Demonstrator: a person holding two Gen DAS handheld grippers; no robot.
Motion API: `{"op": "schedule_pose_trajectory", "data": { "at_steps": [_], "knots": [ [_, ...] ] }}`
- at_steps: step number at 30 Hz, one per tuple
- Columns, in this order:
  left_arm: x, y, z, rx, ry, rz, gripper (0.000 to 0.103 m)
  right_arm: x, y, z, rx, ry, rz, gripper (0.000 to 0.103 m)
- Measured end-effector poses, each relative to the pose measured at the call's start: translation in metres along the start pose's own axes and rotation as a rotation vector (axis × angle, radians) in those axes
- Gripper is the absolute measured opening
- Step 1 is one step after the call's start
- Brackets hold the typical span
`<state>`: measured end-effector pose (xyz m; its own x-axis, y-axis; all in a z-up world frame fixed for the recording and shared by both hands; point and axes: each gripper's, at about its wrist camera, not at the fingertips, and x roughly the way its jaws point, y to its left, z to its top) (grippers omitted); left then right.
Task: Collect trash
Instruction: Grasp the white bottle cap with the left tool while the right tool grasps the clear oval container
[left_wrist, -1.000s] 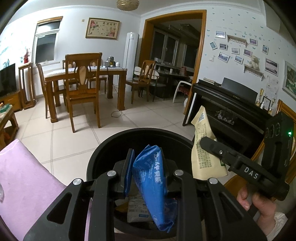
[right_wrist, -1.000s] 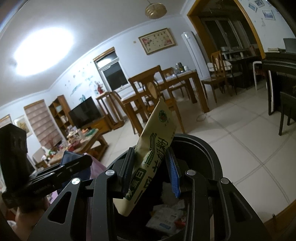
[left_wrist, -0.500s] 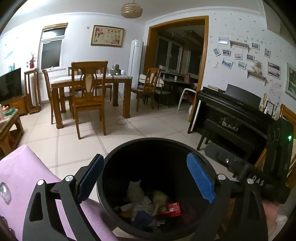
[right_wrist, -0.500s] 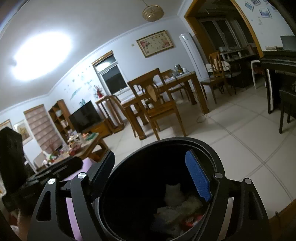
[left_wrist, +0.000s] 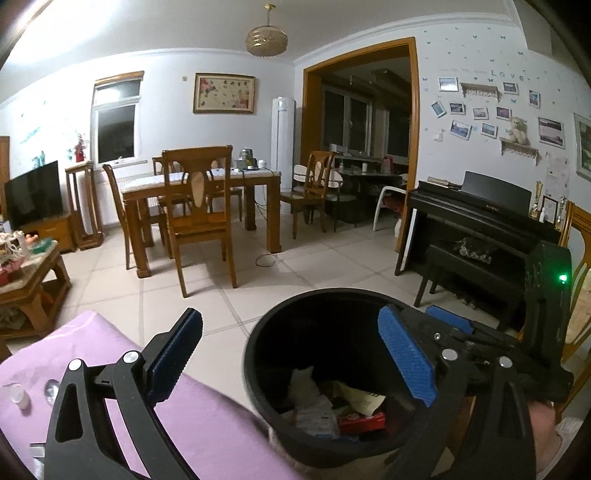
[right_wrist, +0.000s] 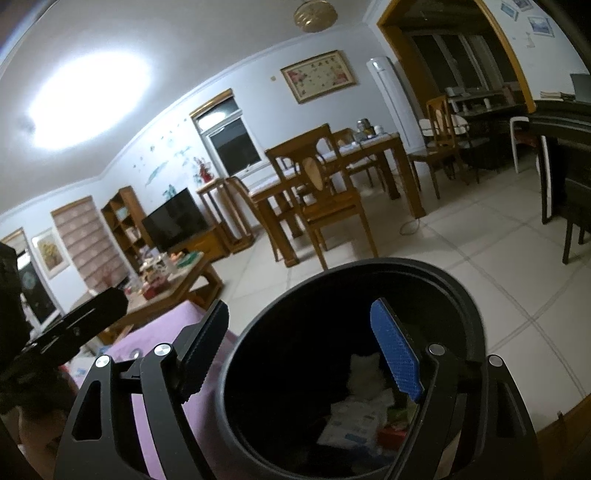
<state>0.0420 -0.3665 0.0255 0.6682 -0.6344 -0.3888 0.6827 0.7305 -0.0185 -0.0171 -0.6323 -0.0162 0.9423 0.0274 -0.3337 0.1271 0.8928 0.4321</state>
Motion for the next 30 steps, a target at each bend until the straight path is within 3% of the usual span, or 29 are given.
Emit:
{"op": "schedule_pose_trajectory", "data": {
  "at_steps": [5, 8, 15, 20, 22, 24, 28, 30],
  "knots": [
    [-0.013, 0.037, -0.006, -0.032, 0.013, 0.043, 0.095, 0.014, 0.032, -0.001, -0.046, 0.032, 0.026, 0.079],
    [-0.019, 0.075, -0.014, -0.073, 0.059, 0.095, 0.095, 0.028, 0.058, -0.005, -0.079, 0.063, 0.054, 0.079],
    [-0.048, 0.202, -0.048, -0.249, 0.199, 0.287, 0.095, 0.068, 0.132, -0.021, -0.178, 0.158, 0.145, 0.079],
    [-0.056, 0.275, -0.075, -0.302, 0.315, 0.402, 0.094, 0.106, 0.198, -0.031, -0.266, 0.274, 0.226, 0.079],
    [-0.053, 0.294, -0.083, -0.312, 0.354, 0.421, 0.088, 0.122, 0.224, -0.035, -0.293, 0.334, 0.262, 0.079],
    [-0.045, 0.309, -0.090, -0.315, 0.401, 0.420, 0.074, 0.142, 0.253, -0.043, -0.335, 0.399, 0.288, 0.079],
    [-0.030, 0.325, -0.096, -0.308, 0.454, 0.396, 0.068, 0.174, 0.298, -0.058, -0.408, 0.480, 0.317, 0.079],
    [-0.027, 0.327, -0.097, -0.300, 0.464, 0.373, 0.055, 0.191, 0.314, -0.066, -0.418, 0.526, 0.325, 0.079]
  ]
}}
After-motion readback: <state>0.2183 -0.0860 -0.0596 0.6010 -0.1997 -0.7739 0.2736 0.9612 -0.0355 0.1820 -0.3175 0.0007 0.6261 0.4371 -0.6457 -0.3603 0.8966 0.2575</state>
